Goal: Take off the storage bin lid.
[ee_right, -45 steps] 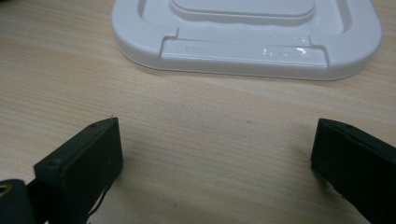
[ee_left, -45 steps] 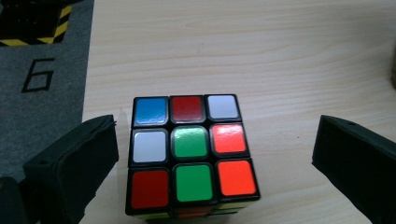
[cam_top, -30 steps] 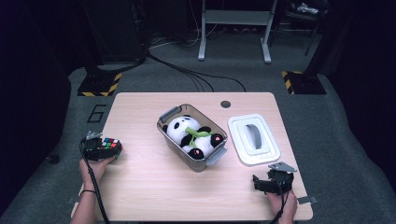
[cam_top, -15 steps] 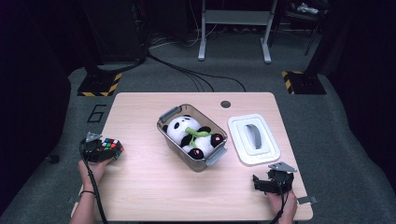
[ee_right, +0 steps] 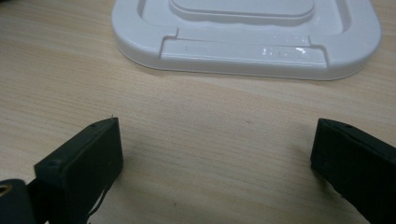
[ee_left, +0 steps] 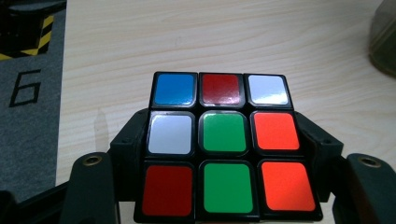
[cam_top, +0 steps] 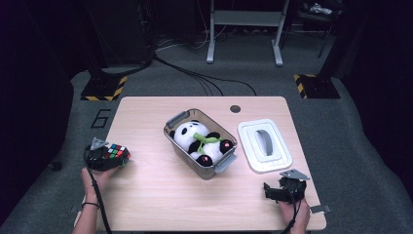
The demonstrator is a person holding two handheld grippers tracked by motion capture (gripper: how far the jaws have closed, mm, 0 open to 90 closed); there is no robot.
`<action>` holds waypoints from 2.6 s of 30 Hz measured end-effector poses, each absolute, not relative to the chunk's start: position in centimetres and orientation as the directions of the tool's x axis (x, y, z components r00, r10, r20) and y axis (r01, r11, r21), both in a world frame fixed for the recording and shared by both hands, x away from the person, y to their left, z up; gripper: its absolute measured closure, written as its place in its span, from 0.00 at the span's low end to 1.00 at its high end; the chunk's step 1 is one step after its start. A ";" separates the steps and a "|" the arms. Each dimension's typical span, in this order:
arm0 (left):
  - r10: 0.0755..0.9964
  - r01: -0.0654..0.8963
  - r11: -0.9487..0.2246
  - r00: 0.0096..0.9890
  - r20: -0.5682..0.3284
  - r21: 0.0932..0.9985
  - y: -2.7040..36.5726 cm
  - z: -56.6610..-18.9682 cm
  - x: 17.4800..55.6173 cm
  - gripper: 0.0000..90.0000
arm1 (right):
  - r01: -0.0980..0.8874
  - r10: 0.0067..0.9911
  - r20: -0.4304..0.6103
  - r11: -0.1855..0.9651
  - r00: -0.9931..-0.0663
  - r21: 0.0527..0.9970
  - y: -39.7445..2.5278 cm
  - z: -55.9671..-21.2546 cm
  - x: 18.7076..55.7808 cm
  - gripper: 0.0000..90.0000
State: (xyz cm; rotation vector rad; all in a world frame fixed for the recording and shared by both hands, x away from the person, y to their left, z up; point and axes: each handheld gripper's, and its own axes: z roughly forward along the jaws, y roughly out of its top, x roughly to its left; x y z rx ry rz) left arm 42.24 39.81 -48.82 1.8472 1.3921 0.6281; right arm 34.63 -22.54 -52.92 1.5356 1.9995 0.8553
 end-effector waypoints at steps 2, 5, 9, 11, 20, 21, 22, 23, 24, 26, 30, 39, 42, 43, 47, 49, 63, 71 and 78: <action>0.951 0.590 -0.158 0.308 -0.039 0.792 39.5 -48.5 42.0 0.38 | 0.670 0.966 0.004 0.177 -0.259 0.721 -22.5 -52.9 34.6 0.02; 0.944 0.576 -0.177 0.327 -0.027 0.798 39.1 -47.8 41.5 0.38 | 0.673 0.966 0.006 0.174 -0.257 0.719 -22.5 -52.9 34.6 0.02; 0.936 0.557 -0.194 0.352 -0.017 0.808 38.3 -46.8 40.7 0.38 | 0.672 0.966 0.006 0.174 -0.257 0.720 -22.5 -52.9 34.6 0.02; 0.932 0.553 -0.200 0.363 -0.018 0.809 38.1 -46.3 40.5 0.38 | 0.673 0.966 0.007 0.174 -0.257 0.719 -22.5 -52.9 34.6 0.01; 0.920 0.537 -0.215 0.391 -0.014 0.816 37.1 -45.2 40.2 0.38 | 0.673 0.966 0.007 0.174 -0.257 0.719 -22.5 -52.9 34.6 0.02; 0.919 0.532 -0.215 0.393 -0.014 0.819 37.0 -45.0 40.2 0.38 | 0.673 0.966 0.007 0.174 -0.257 0.719 -22.5 -52.9 34.6 0.02; 0.917 0.534 -0.220 0.399 -0.014 0.817 36.9 -44.9 40.2 0.38 | 0.672 0.966 0.007 0.174 -0.258 0.720 -22.5 -52.9 34.6 0.02; 0.916 0.533 -0.220 0.400 -0.014 0.817 36.8 -44.8 40.2 0.38 | 0.672 0.966 0.007 0.174 -0.258 0.720 -22.5 -52.9 34.6 0.02; 0.912 0.531 -0.227 0.410 -0.014 0.816 36.6 -44.6 40.2 0.38 | 0.672 0.966 0.007 0.174 -0.257 0.720 -22.5 -52.9 34.6 0.02; 0.909 0.529 -0.231 0.417 -0.013 0.817 36.5 -44.3 40.1 0.38 | 0.672 0.966 0.007 0.174 -0.257 0.720 -22.5 -52.9 34.6 0.02; 0.902 0.525 -0.247 0.432 -0.005 0.814 36.2 -43.5 40.1 0.38 | 0.673 0.966 0.007 0.174 -0.257 0.719 -22.5 -52.9 34.6 0.02; 0.881 0.505 -0.266 0.473 -0.005 0.821 35.2 -41.5 40.4 0.38 | 0.673 0.966 0.006 0.174 -0.257 0.719 -22.5 -52.9 34.6 0.02; 0.877 0.499 -0.275 0.481 0.002 0.822 34.7 -40.6 40.6 0.38 | 0.673 0.966 0.007 0.174 -0.257 0.719 -22.5 -52.9 34.6 0.02; 0.875 0.499 -0.278 0.484 0.002 0.821 34.5 -40.3 40.6 0.38 | 0.673 0.966 0.007 0.174 -0.257 0.719 -22.5 -52.9 34.6 0.02; 0.865 0.483 -0.288 0.502 0.008 0.827 33.5 -39.2 40.9 0.38 | 0.672 0.966 0.007 0.174 -0.257 0.720 -22.5 -52.9 34.6 0.02; 0.859 0.479 -0.292 0.513 0.007 0.828 33.1 -38.5 41.1 0.38 | 0.672 0.966 0.007 0.174 -0.257 0.720 -22.5 -52.9 34.6 0.02; 0.814 0.439 -0.337 0.580 0.024 0.833 29.6 -35.3 42.5 0.38 | 0.670 0.966 0.005 0.176 -0.259 0.721 -22.6 -52.9 34.6 0.02; 0.798 0.429 -0.351 0.602 0.026 0.832 27.9 -34.3 43.2 0.38 | 0.670 0.966 0.005 0.176 -0.259 0.721 -22.5 -52.9 34.6 0.02; 0.780 0.417 -0.362 0.625 0.026 0.834 26.1 -33.7 43.8 0.38 | 0.670 0.966 0.005 0.176 -0.259 0.721 -22.6 -52.9 34.6 0.02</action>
